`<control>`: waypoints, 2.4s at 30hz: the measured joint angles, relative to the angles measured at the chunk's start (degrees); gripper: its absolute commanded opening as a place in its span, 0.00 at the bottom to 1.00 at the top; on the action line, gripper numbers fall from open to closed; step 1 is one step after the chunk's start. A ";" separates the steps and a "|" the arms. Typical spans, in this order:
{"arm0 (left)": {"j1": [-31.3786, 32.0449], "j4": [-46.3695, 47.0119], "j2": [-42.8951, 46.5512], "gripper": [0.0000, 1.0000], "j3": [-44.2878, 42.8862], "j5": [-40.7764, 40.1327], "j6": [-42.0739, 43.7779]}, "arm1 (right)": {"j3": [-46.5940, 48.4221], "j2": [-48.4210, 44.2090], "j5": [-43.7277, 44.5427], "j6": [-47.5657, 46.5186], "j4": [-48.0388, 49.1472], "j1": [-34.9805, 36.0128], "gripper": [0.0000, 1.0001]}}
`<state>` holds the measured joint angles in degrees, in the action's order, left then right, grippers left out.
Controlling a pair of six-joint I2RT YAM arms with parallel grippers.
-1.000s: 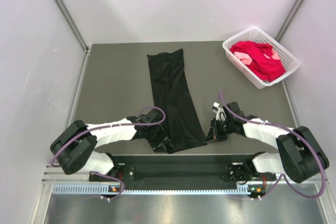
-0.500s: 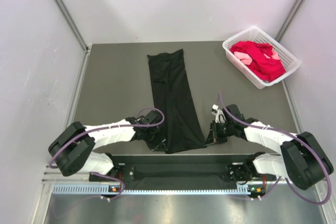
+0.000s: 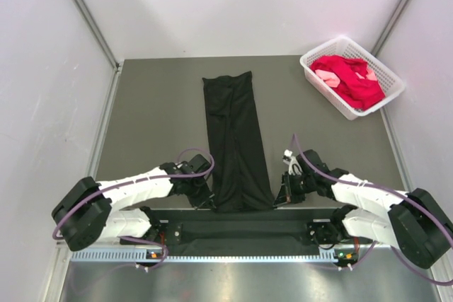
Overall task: Fold and stack the t-shirts
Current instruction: Fold the tshirt
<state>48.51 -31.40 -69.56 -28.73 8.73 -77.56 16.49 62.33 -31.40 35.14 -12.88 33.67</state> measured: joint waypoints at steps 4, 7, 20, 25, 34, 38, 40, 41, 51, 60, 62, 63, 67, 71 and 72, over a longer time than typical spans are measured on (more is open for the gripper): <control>0.31 -0.35 -0.48 0.00 -0.68 -0.26 1.22 | 0.13 0.00 0.31 0.48 -0.15 0.81 0.00; 0.35 -2.60 -0.48 0.00 -2.78 -1.20 1.97 | 0.98 0.00 0.46 0.68 -0.83 1.11 0.00; -13.92 -11.21 -7.61 0.00 -23.98 -7.67 14.75 | 33.57 16.90 3.96 -5.88 -10.91 -1.55 0.00; -23.93 -13.18 -17.53 0.00 -32.79 -5.62 22.91 | 45.09 27.93 4.22 -9.20 -13.73 -4.63 0.00; -29.62 -15.74 -36.87 0.00 -53.22 -1.16 32.81 | 62.05 44.41 2.47 -13.27 -18.40 -9.79 0.00; -31.21 -15.85 -40.79 0.00 -56.68 0.33 34.34 | 67.49 49.20 0.98 -14.49 -20.02 -11.06 0.00; -32.06 -16.04 -41.99 0.00 -57.83 1.05 34.67 | 70.20 51.17 0.42 -14.80 -21.05 -11.37 0.00; -32.41 -16.20 -42.51 0.00 -58.51 1.33 34.77 | 71.25 51.89 0.24 -14.95 -21.29 -11.47 0.00; -35.19 -16.41 -47.10 0.00 -65.88 3.96 35.78 | 80.43 57.92 -1.22 -15.19 -23.63 -12.61 0.00; -35.78 -16.74 -52.11 0.00 -70.95 6.01 36.68 | 82.68 60.81 -1.53 -15.08 -24.98 -13.90 0.00; -35.85 -16.72 -52.87 0.00 -71.87 6.29 36.83 | 84.17 61.57 -1.68 -15.04 -25.09 -14.27 0.00; -35.89 -16.74 -53.20 0.00 -72.22 6.47 36.85 | 84.83 61.94 -1.73 -14.97 -25.11 -14.36 0.00; -36.11 -16.81 -54.38 0.00 -73.20 6.88 37.03 | 87.45 63.89 -2.16 -14.95 -25.03 -14.67 0.00; -36.50 -16.83 -55.23 0.00 -73.70 7.23 37.05 | 88.63 65.83 -2.69 -14.75 -25.11 -14.71 0.00; -36.59 -16.87 -55.58 0.00 -74.05 7.43 37.05 | 88.70 66.18 -2.75 -14.67 -25.09 -14.73 0.00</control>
<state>11.92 -48.27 -125.14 -102.78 16.16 -40.51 105.19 128.51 -34.15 20.47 -37.98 18.94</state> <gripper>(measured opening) 0.020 0.007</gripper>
